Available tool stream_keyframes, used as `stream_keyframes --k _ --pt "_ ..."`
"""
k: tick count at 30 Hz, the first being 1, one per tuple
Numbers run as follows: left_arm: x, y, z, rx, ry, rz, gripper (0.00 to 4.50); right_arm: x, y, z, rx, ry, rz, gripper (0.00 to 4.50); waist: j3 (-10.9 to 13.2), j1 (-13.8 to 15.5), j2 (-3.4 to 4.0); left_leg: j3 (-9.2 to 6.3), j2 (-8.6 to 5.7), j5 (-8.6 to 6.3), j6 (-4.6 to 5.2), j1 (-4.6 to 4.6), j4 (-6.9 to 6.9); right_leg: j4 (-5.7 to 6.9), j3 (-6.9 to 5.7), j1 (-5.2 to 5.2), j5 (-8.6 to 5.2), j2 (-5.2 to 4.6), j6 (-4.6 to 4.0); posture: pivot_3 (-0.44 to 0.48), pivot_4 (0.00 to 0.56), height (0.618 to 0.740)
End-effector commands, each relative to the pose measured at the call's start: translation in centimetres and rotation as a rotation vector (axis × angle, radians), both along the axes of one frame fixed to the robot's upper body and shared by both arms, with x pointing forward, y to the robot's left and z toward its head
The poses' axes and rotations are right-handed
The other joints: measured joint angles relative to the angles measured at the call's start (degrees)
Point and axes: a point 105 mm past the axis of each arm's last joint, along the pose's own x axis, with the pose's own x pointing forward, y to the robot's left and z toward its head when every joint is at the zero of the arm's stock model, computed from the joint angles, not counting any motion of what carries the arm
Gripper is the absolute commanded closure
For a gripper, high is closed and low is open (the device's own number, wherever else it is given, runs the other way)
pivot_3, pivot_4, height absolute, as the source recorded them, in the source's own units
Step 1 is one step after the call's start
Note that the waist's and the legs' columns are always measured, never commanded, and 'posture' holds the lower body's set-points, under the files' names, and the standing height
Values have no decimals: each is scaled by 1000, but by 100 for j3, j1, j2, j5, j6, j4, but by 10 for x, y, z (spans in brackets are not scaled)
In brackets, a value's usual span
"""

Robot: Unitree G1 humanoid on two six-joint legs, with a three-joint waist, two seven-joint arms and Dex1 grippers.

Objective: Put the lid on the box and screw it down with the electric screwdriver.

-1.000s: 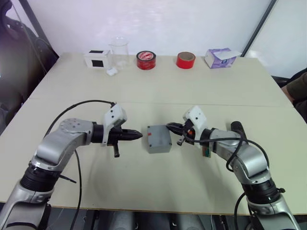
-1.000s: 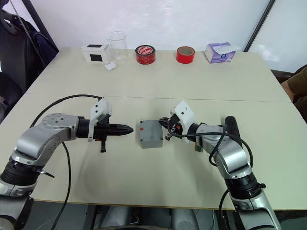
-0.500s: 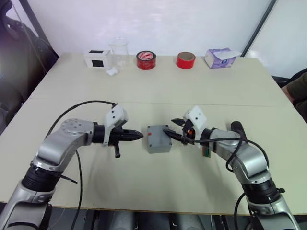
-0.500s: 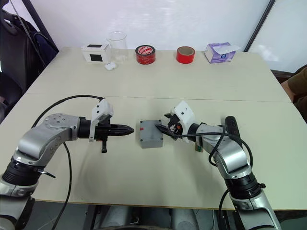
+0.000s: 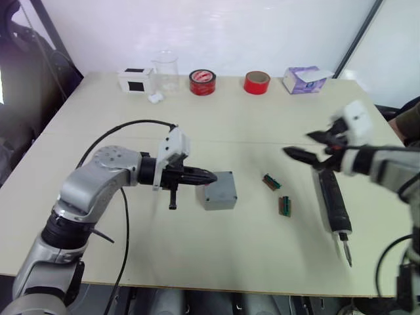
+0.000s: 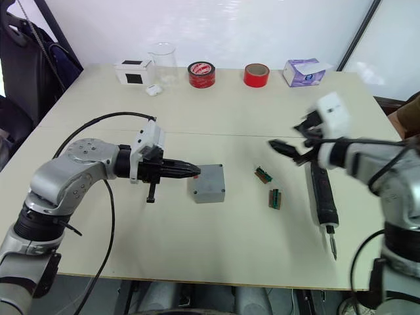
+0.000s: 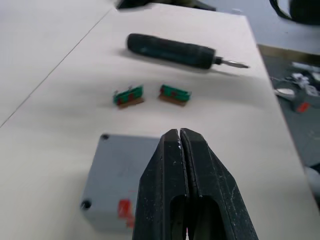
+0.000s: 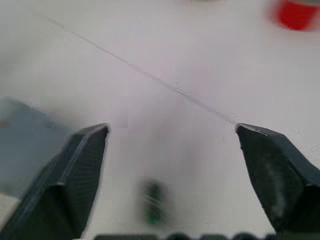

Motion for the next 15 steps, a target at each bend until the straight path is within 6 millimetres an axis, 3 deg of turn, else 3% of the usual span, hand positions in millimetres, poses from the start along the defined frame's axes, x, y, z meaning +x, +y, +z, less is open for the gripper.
stream_keyframes --k 1,5,10,15 --pt "-7 -16 6 5 -91 -110 4500 -30 -51 -8 16 366 -189 52 4 29 7 0 -4 0 0 -5 1 -3 2 -1 -1 -3 -2 0 150 740" --pt "-10 -26 1 29 -134 -167 4500 -45 -54 -32 -27 513 -177 52 0 -53 -2 -4 6 -5 8 0 -7 -17 1 1 -1 8 -3 0 150 740" --pt "-15 -33 -2 47 -167 -199 4500 -49 -56 -49 116 630 -178 52 0 -24 5 1 8 -4 8 1 -6 -13 7 -5 0 10 -1 0 150 740" --pt "-20 -35 -6 38 -156 -201 4500 -49 -59 -66 150 718 -211 52 0 -5 4 0 7 -5 8 -4 -3 -15 8 -5 0 5 -1 0 150 740"
